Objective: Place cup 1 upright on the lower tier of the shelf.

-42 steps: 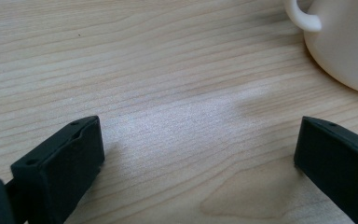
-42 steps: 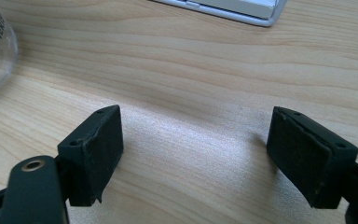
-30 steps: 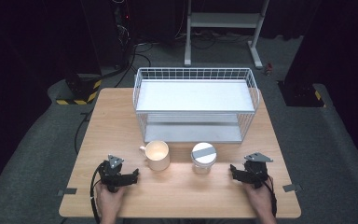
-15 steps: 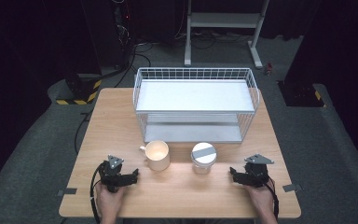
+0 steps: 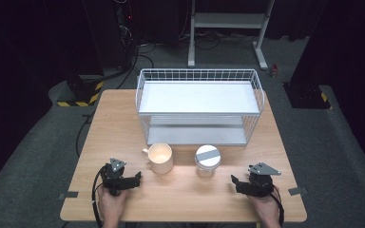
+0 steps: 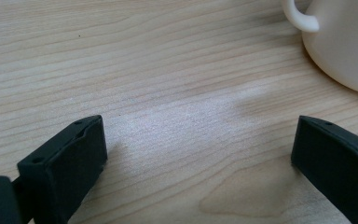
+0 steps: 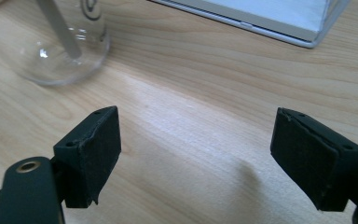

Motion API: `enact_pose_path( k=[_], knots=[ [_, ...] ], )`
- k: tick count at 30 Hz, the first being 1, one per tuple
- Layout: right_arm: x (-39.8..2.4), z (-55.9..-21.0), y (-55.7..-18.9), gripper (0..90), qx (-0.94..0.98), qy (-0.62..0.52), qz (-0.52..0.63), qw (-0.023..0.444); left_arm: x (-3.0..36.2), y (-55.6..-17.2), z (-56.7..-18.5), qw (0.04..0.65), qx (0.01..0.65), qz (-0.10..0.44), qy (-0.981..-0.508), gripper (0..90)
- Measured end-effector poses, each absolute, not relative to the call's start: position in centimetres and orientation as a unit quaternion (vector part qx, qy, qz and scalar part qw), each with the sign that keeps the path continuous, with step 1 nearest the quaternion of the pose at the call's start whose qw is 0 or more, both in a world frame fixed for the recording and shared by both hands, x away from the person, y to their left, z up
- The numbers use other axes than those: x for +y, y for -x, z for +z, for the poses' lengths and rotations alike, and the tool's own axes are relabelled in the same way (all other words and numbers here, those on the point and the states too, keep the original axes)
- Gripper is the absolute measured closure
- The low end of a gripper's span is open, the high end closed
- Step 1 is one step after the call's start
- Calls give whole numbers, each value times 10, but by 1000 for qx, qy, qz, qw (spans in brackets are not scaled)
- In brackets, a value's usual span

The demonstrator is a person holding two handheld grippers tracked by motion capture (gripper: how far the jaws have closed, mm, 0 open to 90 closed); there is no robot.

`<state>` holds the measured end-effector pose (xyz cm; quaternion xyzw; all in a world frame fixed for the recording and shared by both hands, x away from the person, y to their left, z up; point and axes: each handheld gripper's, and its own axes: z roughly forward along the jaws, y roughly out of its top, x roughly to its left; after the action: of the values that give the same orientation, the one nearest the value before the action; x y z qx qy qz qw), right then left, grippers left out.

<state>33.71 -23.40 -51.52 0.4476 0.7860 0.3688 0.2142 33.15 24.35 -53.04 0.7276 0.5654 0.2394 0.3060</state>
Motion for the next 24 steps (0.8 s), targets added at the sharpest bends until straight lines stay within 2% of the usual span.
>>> enact_pose_path(
  k=[11, 24],
  knots=[
    [-218, -511, -322, 155, 794, -420, 392, 199, 243, -331, -530, 306, 565, 240, -728, 36],
    [-193, -505, -319, 138, 804, -382, 418, 184, 243, -331, -530, 306, 565, 240, -728, 36]
  ],
)
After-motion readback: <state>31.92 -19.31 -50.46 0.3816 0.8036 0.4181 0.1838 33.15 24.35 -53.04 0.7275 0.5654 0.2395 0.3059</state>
